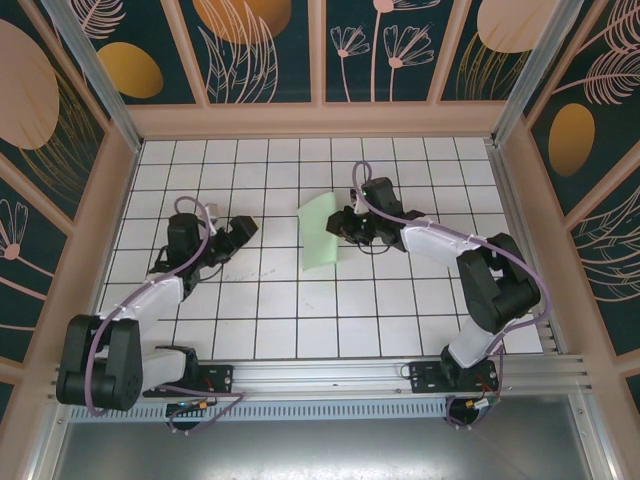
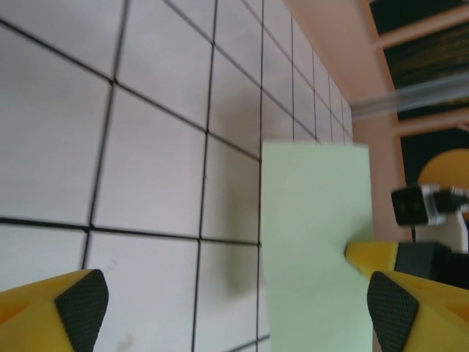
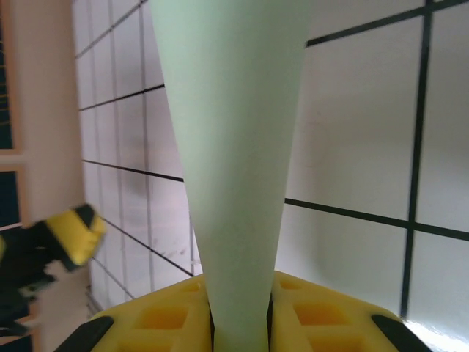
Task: Fold a paper plane with a square sheet of paper (pick it up from the middle)
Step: Fold the square sheet of paper in half at the center of the table.
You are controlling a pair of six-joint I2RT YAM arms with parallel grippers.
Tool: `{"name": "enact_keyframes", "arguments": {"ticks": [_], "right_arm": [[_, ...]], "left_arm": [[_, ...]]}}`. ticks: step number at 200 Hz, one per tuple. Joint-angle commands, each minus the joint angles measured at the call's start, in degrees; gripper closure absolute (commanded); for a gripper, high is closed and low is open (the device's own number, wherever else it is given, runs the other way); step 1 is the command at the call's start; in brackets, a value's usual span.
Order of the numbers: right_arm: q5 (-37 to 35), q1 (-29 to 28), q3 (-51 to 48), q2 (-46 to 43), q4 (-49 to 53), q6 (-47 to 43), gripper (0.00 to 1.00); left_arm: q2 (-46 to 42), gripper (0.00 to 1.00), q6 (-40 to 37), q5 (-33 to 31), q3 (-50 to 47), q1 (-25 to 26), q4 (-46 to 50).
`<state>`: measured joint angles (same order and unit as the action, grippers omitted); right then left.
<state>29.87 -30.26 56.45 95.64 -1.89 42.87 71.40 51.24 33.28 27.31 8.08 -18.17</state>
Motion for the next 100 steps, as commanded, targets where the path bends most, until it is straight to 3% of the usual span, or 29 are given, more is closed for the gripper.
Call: {"name": "enact_keyframes", "arguments": {"ticks": [1,52,100], "right_arm": [[7.6,0.9,-2.1,0.0,-10.3,6.3,0.76],[13.7,2.1,-5.8,1.0,-23.1,15.5,0.74],[16.5,2.5,-8.0,1.3,-29.1,20.1,0.74]], "left_arm": [[2.8,0.10,6.7,4.6,-1.1,3.8,-10.0],[10.5,0.24,15.2,6.9,-1.5,10.3,-25.6],[15.2,0.41,21.1,8.2,-1.2,12.5,-38.4]]}}
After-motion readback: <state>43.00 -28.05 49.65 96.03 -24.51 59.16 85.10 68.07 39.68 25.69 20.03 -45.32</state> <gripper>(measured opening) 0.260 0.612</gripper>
